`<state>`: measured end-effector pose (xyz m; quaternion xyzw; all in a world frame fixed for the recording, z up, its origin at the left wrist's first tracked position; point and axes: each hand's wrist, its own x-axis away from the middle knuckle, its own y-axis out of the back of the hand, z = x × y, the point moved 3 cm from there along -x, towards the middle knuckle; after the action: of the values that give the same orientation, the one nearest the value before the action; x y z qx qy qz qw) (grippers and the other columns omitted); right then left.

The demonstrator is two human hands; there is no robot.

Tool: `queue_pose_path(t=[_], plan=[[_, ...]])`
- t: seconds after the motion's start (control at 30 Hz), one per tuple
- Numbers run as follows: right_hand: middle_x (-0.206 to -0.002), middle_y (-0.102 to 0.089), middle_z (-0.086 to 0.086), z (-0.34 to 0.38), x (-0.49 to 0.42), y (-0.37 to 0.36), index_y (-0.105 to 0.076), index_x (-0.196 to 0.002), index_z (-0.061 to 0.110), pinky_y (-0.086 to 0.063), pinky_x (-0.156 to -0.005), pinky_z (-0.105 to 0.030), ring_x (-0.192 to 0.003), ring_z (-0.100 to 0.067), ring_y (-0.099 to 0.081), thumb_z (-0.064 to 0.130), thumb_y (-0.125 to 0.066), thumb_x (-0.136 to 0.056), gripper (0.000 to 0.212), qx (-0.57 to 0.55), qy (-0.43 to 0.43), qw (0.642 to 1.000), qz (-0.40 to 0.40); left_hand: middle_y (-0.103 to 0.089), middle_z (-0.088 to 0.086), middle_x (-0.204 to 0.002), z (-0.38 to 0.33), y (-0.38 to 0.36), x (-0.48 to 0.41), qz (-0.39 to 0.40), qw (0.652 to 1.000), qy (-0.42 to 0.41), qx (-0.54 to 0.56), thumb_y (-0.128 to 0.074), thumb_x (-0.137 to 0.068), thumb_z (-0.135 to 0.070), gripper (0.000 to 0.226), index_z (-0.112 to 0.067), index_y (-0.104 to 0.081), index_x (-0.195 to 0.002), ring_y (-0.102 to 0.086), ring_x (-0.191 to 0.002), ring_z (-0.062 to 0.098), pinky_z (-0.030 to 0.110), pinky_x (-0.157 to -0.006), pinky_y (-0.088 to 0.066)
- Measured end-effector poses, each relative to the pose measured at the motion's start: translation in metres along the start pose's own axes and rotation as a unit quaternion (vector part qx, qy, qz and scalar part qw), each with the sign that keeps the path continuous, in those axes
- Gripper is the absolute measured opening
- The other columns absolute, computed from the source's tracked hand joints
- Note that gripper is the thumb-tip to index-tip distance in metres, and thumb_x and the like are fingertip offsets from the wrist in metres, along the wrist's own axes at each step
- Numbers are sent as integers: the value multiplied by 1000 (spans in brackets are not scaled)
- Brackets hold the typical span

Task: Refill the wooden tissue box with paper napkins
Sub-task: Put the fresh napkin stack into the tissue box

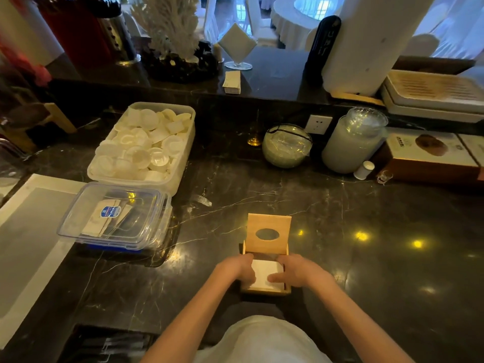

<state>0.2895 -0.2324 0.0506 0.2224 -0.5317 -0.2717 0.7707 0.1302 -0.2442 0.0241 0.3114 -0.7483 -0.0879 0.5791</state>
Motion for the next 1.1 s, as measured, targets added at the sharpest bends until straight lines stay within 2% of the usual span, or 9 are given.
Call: queue_pose_path(t=[0.17,0.3,0.43,0.67,0.97,1.1], plan=[[-141,-53,-3,-4,-13,-3,-47,-138,24,-45,-97,-35,-125,-23,-52,54,-71,-78,72,18,-45,999,25,-53,13,-131,-1,7,-5,39,998,44,20,-68,-85,-14,58,-17,-42,-137,-64,-104,31,41,-82,-60],[-140,-54,-3,-5,-15,-3,-47,-138,24,-46,-97,-35,-124,-22,-53,58,-70,-77,74,14,-41,999,22,-58,13,-125,0,6,-8,39,997,45,39,-71,-84,-10,55,-15,-46,-133,-66,-93,28,34,-69,-61],[-140,-55,-3,-6,-16,-6,-47,-139,25,-47,-98,-35,-124,-23,-54,59,-70,-76,75,5,-40,999,18,-60,11,-123,1,4,-10,33,997,43,47,-73,-83,-11,55,-16,-49,-132,-68,-94,25,33,-73,-62],[-141,-54,-2,-8,-14,-11,-44,-140,26,-47,-100,-36,-126,-24,-53,41,-78,-78,72,-10,-31,999,-6,-63,7,-120,3,2,-16,12,1000,6,18,-73,-84,-13,51,-15,-53,-130,-68,-92,19,30,-81,-60],[-139,-54,-3,-12,-19,-12,-46,-138,23,-47,-97,-33,-124,-23,-54,40,-76,-79,68,4,-29,1000,-3,-62,5,-120,6,2,-16,-11,999,-34,4,-73,-84,-20,48,-16,-54,-128,-65,-97,18,26,-82,-57],[-143,-52,0,-12,-19,-15,-44,-140,26,-47,-99,-34,-127,-22,-52,41,-76,-78,71,-14,-20,1000,-12,-60,4,-123,7,1,-17,-17,999,-40,1,-73,-84,-20,50,-17,-52,-129,-64,-100,19,28,-84,-56]])
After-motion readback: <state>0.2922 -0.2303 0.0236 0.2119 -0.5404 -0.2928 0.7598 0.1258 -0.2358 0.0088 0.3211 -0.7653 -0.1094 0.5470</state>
